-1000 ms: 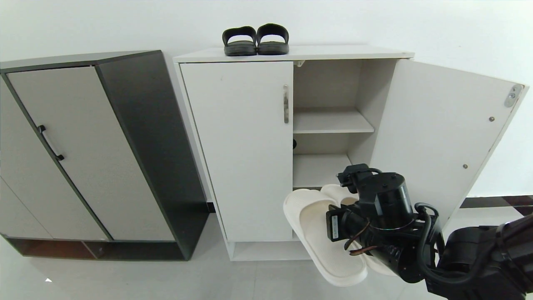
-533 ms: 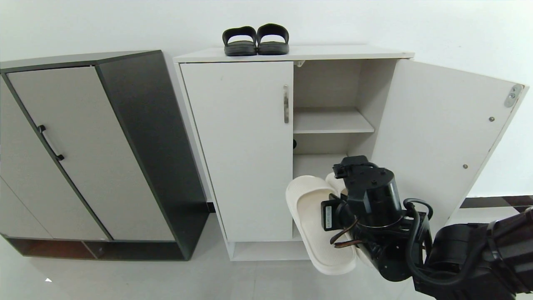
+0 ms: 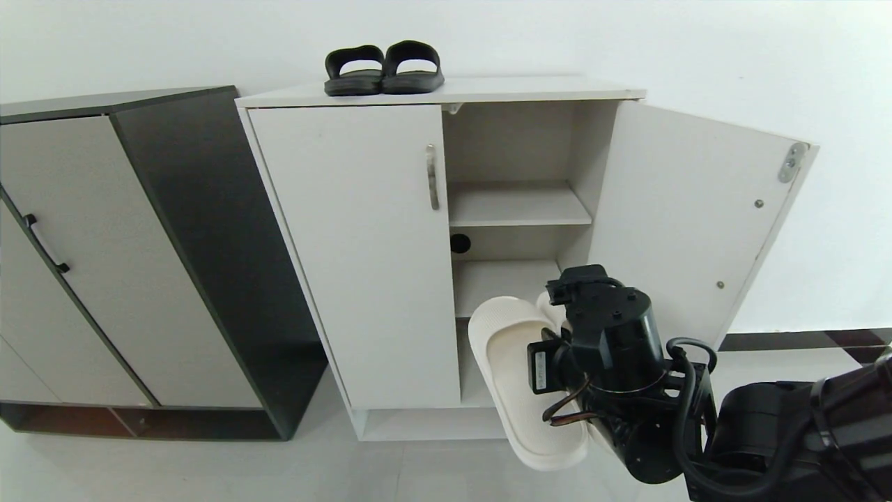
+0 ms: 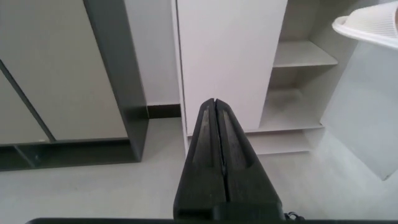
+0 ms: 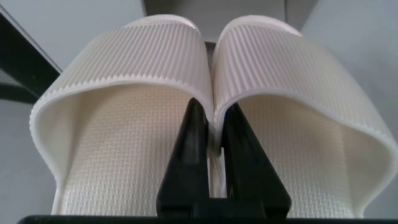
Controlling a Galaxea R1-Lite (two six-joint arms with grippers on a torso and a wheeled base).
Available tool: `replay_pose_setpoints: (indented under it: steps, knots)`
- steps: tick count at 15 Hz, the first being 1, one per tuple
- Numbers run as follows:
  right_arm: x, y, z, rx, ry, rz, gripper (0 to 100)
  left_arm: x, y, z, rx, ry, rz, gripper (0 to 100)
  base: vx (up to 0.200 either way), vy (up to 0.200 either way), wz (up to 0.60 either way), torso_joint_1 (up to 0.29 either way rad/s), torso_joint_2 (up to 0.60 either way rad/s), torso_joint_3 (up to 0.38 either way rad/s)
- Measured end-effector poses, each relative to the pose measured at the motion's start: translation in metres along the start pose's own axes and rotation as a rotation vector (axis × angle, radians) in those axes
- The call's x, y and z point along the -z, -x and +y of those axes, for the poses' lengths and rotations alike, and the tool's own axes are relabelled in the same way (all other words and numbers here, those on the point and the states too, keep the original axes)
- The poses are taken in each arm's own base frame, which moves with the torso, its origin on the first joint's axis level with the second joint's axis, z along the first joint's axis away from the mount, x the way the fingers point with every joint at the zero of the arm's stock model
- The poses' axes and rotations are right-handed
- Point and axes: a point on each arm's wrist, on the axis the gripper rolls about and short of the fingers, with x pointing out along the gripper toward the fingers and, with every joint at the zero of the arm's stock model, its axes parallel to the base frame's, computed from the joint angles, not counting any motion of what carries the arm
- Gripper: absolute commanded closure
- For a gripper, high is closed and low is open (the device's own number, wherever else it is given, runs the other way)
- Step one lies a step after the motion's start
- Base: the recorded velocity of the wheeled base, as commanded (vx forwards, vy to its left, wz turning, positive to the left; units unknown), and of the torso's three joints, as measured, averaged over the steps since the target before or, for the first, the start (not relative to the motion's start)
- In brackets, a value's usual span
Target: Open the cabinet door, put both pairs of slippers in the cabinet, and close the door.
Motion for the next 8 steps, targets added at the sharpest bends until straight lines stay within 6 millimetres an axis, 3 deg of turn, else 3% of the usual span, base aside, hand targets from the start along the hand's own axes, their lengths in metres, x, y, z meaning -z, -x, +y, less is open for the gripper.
replay_pose_setpoints:
  steps: [4, 8]
  knots:
    - [0.003, -0.01, 0.006, -0.012, -0.035, -0.038, 100, 0.0, 0.0, 0.0, 0.004, 0.0, 0.001, 100, 0.0, 0.0, 0.0, 0.0, 0.0, 0.0]
    - [0.006, -0.044, 0.004, 0.028, -0.026, -0.126, 100, 0.0, 0.0, 0.0, 0.003, -0.001, 0.0, 100, 0.0, 0.0, 0.0, 0.0, 0.0, 0.0]
